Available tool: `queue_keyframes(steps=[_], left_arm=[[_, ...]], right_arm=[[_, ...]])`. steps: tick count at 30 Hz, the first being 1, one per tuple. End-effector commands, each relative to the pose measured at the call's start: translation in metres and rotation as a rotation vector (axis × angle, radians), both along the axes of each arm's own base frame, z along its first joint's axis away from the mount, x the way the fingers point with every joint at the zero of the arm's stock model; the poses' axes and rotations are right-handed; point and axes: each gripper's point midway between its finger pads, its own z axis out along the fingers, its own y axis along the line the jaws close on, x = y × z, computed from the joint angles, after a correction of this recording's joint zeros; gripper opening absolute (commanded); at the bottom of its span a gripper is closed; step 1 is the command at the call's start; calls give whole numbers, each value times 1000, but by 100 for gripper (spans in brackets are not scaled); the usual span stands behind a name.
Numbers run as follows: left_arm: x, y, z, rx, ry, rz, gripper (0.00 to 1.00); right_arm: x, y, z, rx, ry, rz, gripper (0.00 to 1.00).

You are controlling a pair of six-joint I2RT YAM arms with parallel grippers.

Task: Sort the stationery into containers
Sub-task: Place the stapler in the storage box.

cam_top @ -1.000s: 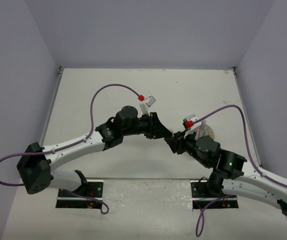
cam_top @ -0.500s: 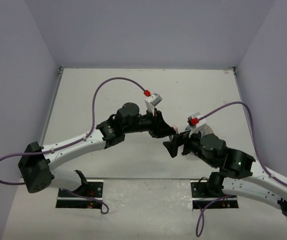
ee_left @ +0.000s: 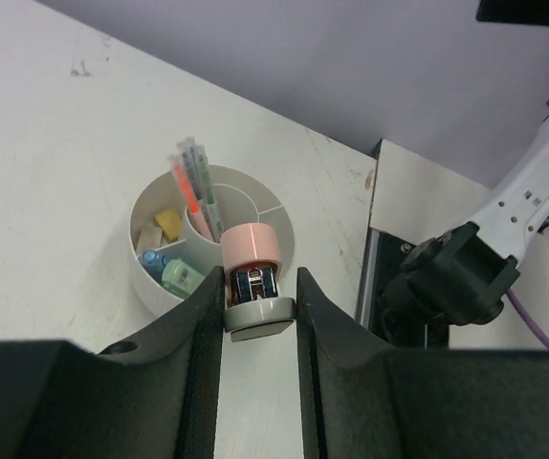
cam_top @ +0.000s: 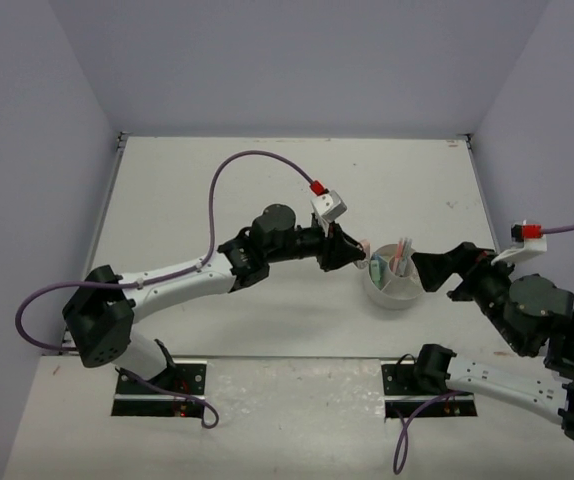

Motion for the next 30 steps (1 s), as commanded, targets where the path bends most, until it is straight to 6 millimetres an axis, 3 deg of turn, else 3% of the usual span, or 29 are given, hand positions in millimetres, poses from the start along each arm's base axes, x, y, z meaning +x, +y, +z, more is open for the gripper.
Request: queue_keyframes(steps=[1,3,9,15,21,30], left_arm=[[-26,-36,29,-89,-228,-101,0],[-30,-52,27,-62,-270,-115,0],[-35,-96,-14,31,-341,-159,0],[-34,-125,-24,11,-431,-172,0],[-28,-135,-39,42,-501,-188,0],[-21,-138,-80,149,-534,-217,2]], right_arm=[[17,-27,-9,-188,8,-200,99],[20,-35,-7,-235,-2,-248,99],[17,-51,1,-225,10,-316,99],[11,-56,0,-193,21,-297,99],[4,-62,0,-168,20,-263,99],[4,-62,-5,-166,13,-252,99]])
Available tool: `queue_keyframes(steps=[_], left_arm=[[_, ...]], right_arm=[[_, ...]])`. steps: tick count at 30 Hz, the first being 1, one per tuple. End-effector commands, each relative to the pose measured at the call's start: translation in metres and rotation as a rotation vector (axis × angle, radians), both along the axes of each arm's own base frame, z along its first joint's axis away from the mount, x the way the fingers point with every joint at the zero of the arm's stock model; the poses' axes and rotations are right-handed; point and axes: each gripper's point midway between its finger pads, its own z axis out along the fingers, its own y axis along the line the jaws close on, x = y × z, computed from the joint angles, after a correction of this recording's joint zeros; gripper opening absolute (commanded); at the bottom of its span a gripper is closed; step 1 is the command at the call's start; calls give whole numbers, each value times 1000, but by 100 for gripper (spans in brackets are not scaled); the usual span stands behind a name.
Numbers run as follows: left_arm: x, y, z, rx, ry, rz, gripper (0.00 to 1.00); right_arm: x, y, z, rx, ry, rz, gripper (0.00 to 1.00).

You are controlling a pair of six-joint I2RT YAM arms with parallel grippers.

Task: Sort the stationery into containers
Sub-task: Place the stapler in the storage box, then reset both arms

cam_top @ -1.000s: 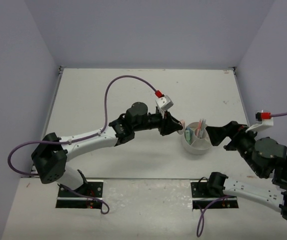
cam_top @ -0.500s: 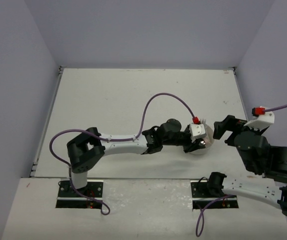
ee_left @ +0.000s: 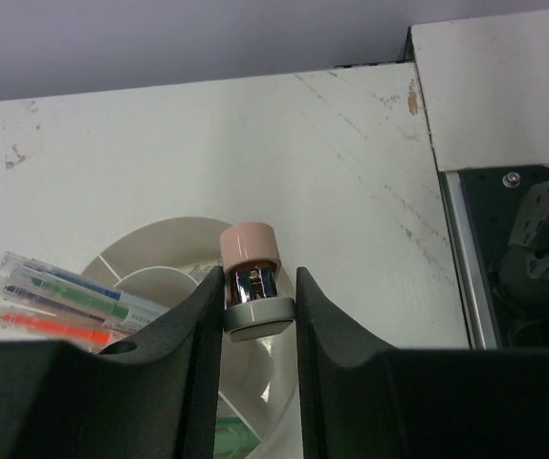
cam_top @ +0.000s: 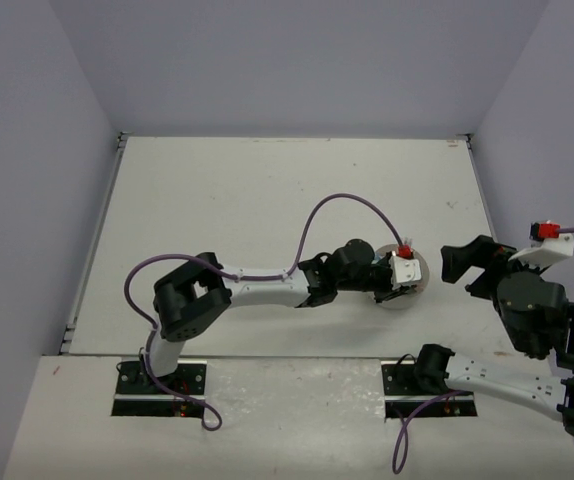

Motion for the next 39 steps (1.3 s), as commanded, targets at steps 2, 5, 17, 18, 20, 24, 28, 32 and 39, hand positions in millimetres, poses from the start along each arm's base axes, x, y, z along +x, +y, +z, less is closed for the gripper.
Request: queue_keyframes(steps=[2,5,17,18,20,24,28,32,39], left_arm=[[10,-13,8,-25,-76,4,14],[12,-11,5,-23,-71,25,40],[11,26,74,-165,-36,152,71],[13,29,78,-172,-23,180,72],[22,38,93,-191,1,255,76],[66,72,111,-189,69,567,99],[118,113,110,-163,195,763,100],[157,175,118,-205,272,959,100],[171,317,131,-258,337,1358,100]], right_arm=[[-1,-6,-5,-20,-1,-8,99],[-2,-5,-6,-26,2,-1,99],[-2,-13,-2,-49,-20,-3,99],[-3,-14,-2,-72,-24,7,99],[-2,-13,-1,-66,-38,18,99],[-2,-20,0,-120,-52,11,99],[-1,-26,1,-149,-62,-9,99],[0,-28,-4,-187,-59,-14,99],[0,-47,-10,-280,-84,-74,99]])
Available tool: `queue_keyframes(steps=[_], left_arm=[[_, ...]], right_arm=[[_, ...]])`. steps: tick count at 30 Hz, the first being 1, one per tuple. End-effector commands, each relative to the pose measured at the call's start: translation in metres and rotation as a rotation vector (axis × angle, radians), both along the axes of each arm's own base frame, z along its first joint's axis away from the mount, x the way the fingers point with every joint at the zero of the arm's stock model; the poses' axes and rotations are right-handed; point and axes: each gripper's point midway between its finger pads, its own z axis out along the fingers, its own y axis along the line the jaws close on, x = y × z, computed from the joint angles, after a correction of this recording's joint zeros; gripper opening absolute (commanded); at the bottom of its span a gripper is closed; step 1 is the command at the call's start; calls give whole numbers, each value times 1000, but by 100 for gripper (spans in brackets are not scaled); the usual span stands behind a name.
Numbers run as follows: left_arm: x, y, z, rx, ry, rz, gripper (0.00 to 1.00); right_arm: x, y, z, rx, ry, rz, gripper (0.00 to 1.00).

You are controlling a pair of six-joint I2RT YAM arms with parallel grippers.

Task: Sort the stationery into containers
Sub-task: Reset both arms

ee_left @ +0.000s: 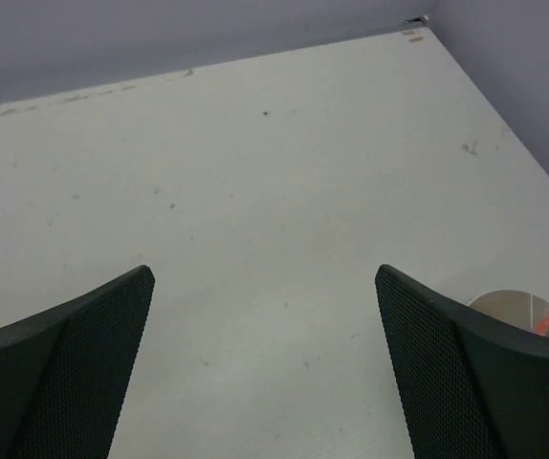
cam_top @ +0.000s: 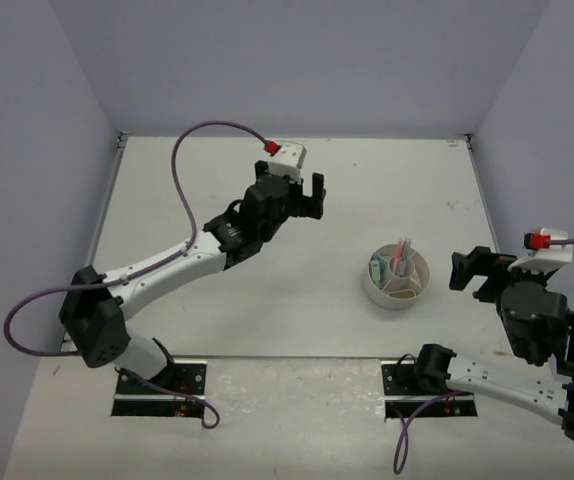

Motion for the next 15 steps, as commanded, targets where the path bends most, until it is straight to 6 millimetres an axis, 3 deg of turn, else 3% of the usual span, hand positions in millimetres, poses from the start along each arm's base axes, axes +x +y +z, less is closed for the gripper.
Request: queue_keyframes(steps=[1,3,5,9,12,15], left_arm=[[-5,104,25,-84,45,331,100],[-8,148,27,-113,71,444,100],[-16,188,17,-117,106,515,100],[-35,250,24,-148,102,621,100],[-49,278,28,-121,97,685,100],[-59,293,26,-80,104,721,100]], right_arm=[[2,-24,2,-84,-63,-85,99],[1,-33,-2,-107,-76,-115,99],[-1,-40,-6,-103,-88,-128,99],[-7,-53,-15,-72,-108,-131,99],[-8,-52,-22,-70,-103,-112,99],[-6,-41,-27,-45,-98,-72,99]])
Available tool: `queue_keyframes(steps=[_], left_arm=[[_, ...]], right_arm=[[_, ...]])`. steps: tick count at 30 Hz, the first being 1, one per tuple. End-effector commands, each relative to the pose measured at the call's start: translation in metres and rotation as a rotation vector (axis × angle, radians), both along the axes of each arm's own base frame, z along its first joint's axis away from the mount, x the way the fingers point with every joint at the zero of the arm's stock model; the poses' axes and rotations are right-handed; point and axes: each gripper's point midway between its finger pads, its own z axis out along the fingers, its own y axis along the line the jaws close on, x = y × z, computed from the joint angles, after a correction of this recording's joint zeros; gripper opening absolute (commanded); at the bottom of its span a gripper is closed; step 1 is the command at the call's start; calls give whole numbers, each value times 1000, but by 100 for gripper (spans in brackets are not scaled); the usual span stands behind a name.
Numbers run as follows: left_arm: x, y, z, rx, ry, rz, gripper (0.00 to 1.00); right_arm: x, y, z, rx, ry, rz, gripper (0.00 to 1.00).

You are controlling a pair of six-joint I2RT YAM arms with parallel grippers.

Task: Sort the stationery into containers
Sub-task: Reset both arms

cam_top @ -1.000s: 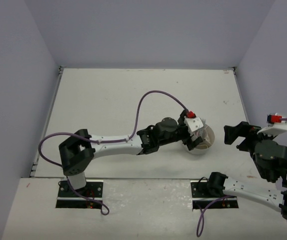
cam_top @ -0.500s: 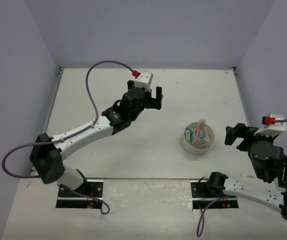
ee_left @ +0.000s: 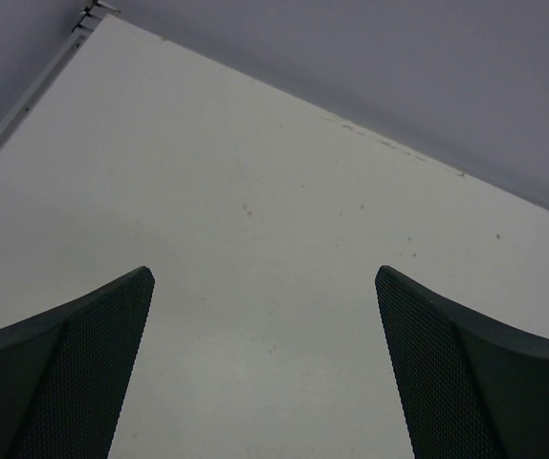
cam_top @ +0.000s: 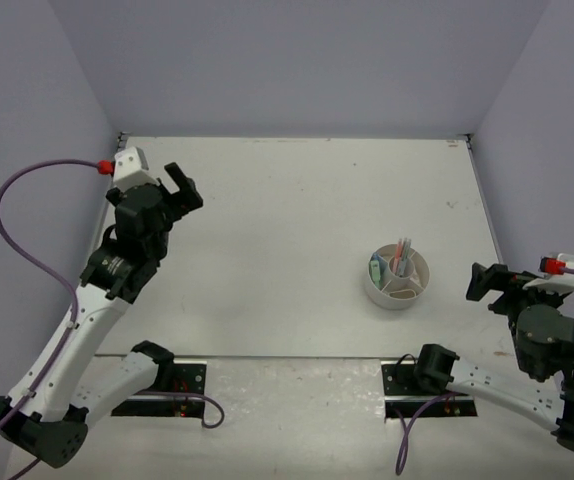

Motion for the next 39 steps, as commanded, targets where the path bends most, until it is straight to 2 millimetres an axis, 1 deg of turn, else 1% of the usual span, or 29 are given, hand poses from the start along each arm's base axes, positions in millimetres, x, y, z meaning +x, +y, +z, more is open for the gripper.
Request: queue_keyframes(steps=[1,3,5,6,8,10,11,13,15,16,18,20,21,24,26,29,32,34,39], left_arm=[[-20,24,-19,60,95,62,100],[-26,28,-19,75,104,65,100],[-35,35,-9,90,96,81,100],[-43,38,-7,102,106,76,100],[-50,37,1,128,96,25,100],[-57,39,5,151,79,2,100],[-62,44,5,165,76,14,100],[-69,59,-6,222,95,71,100],[-74,70,-10,233,69,126,100],[-75,73,-13,231,61,140,100],[-72,70,-35,193,68,148,100],[-67,62,-42,165,55,110,100],[-66,62,-45,153,61,100,100],[-69,74,-45,141,58,142,100],[-76,80,-37,129,16,172,100],[-83,86,-33,126,-16,191,100],[-87,84,-33,128,-31,169,100],[-86,81,-31,123,-44,148,100],[-86,80,-31,125,-42,143,100]], right_arm=[[4,10,-3,10,-17,26,99],[6,15,-6,20,-16,31,99],[7,17,-7,21,-12,33,99],[7,16,-7,16,-12,23,99],[7,15,-6,16,-16,22,99],[6,18,-5,27,-11,45,99],[6,20,-6,33,-8,56,99],[5,22,-9,47,-4,71,99],[5,26,-12,64,1,85,99],[5,27,-13,72,2,89,99],[4,30,-15,102,2,97,99],[3,30,-14,145,-5,104,99],[2,30,-13,159,-7,109,99],[1,27,-11,169,-16,108,99],[1,27,-11,174,-17,106,99],[2,27,-12,166,-13,95,99],[4,28,-13,174,-14,74,99],[3,25,-14,172,-11,60,99],[3,23,-17,172,-4,49,99]])
